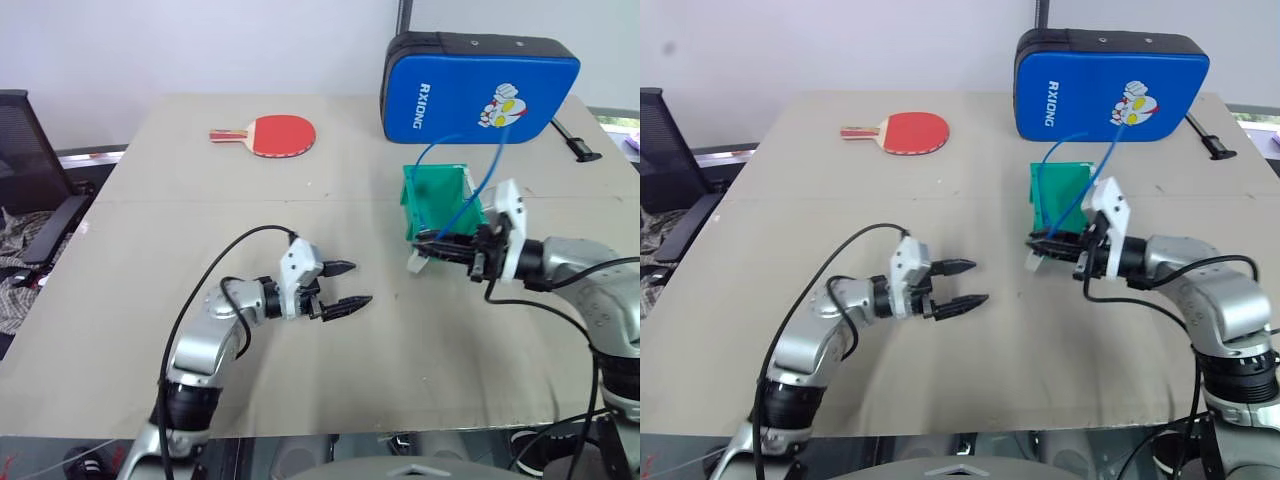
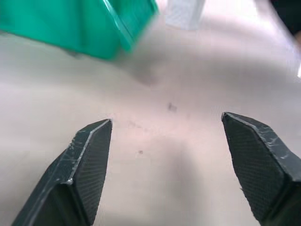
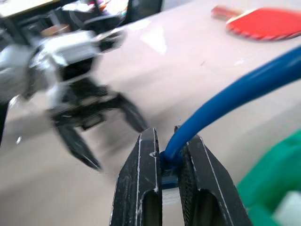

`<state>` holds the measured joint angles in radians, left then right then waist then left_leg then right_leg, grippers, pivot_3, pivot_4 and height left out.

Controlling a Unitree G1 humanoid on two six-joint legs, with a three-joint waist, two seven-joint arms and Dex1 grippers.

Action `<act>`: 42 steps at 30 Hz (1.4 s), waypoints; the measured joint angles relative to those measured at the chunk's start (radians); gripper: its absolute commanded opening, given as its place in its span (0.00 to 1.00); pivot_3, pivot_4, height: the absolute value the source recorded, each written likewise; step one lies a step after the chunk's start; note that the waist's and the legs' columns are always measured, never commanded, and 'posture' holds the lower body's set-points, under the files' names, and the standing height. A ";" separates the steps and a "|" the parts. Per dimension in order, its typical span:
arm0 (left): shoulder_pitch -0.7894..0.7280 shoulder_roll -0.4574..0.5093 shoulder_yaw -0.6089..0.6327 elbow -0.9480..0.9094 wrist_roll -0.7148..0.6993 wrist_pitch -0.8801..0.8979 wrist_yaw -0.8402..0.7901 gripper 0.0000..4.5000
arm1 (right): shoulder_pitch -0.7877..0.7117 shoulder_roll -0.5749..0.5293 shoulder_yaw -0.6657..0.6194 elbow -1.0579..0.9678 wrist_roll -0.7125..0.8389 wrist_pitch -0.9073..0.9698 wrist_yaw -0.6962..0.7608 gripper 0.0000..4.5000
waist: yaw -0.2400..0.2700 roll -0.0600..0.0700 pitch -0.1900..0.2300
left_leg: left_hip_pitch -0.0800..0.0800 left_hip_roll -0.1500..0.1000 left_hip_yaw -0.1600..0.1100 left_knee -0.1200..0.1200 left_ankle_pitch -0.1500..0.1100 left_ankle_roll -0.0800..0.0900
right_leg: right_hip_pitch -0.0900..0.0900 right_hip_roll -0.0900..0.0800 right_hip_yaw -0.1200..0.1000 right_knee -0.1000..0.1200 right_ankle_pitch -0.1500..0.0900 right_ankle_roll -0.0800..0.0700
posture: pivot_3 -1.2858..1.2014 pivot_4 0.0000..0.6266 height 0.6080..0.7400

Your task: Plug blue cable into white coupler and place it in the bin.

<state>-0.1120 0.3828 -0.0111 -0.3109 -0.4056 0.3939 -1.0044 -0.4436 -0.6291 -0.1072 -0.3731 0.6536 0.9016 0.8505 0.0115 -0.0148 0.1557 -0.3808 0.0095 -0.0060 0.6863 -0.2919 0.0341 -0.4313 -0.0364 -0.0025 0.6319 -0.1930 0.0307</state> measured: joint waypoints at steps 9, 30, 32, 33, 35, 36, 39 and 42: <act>0.130 0.006 0.082 -0.184 -0.167 0.037 0.112 0.84 | -0.366 -0.006 0.062 0.465 -0.105 0.089 -0.124 0.00 | -0.012 0.000 0.000 | 0.003 -0.001 0.003 0.000 0.000 0.000 | 0.001 0.004 0.002 0.001 -0.001 -0.006 | 0.52 0.24 1.00; 0.137 0.054 0.080 -0.186 -0.188 0.047 0.222 0.85 | -0.039 -0.116 -0.180 0.117 -0.008 -0.010 0.029 0.99 | 0.003 0.001 0.001 | -0.002 -0.001 -0.001 -0.002 -0.002 0.003 | 0.000 0.002 -0.001 -0.005 0.001 -0.001 | 0.52 0.24 1.00; 0.135 0.078 0.081 -0.177 -0.187 0.053 0.219 0.85 | 0.052 -0.116 -0.246 0.010 0.017 -0.018 0.002 0.99 | 0.002 0.002 0.001 | -0.001 -0.001 0.001 -0.002 -0.002 0.003 | 0.000 0.003 0.000 -0.005 0.001 -0.001 | 0.52 0.24 1.00; 0.140 0.089 0.085 -0.174 -0.187 0.054 0.214 0.85 | 0.102 -0.119 -0.269 -0.035 0.016 -0.028 -0.006 0.99 | 0.000 0.002 0.001 | -0.001 -0.001 0.001 -0.002 -0.002 0.003 | 0.001 0.003 0.000 -0.005 0.000 -0.001 | 0.52 0.24 1.00; 0.152 0.120 0.093 -0.168 -0.189 0.057 0.196 0.85 | 0.291 -0.135 -0.328 -0.159 0.007 -0.064 -0.007 0.99 | 0.004 0.001 0.001 | -0.001 0.000 0.001 -0.002 -0.002 0.003 | 0.001 0.004 0.000 -0.005 0.000 0.000 | 0.52 0.24 1.00; 0.171 0.143 0.109 -0.163 -0.189 0.058 0.187 0.85 | 0.394 -0.126 -0.353 -0.212 0.000 -0.080 -0.005 0.99 | 0.003 0.001 0.001 | -0.001 0.000 0.000 -0.002 -0.002 0.003 | 0.001 0.004 0.000 -0.005 -0.001 0.002 | 0.52 0.24 1.00; 0.210 0.200 0.146 -0.145 -0.188 0.057 0.148 0.85 | 0.681 -0.076 -0.435 -0.303 -0.049 -0.159 0.004 0.99 | 0.004 0.002 0.001 | -0.001 0.000 0.001 -0.002 -0.002 0.003 | 0.001 0.003 0.000 -0.005 -0.003 0.004 | 0.52 0.24 1.00; 0.234 0.240 0.169 -0.127 -0.187 0.042 0.106 0.85 | 0.853 -0.053 -0.505 -0.316 -0.106 -0.278 0.039 0.99 | -0.004 0.003 0.001 | 0.002 0.001 0.007 -0.002 -0.002 0.003 | 0.001 0.003 0.005 -0.005 -0.005 0.001 | 0.52 0.24 1.00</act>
<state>0.1224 0.6226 0.1578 -0.4377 -0.5923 0.4364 -0.8984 0.4092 -0.6817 -0.6118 -0.6887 0.5477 0.6238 0.8897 0.0076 -0.0120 0.1567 -0.3788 0.0101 0.0010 0.6847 -0.2934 0.0366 -0.4300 -0.0331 0.0029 0.6270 -0.1983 0.0318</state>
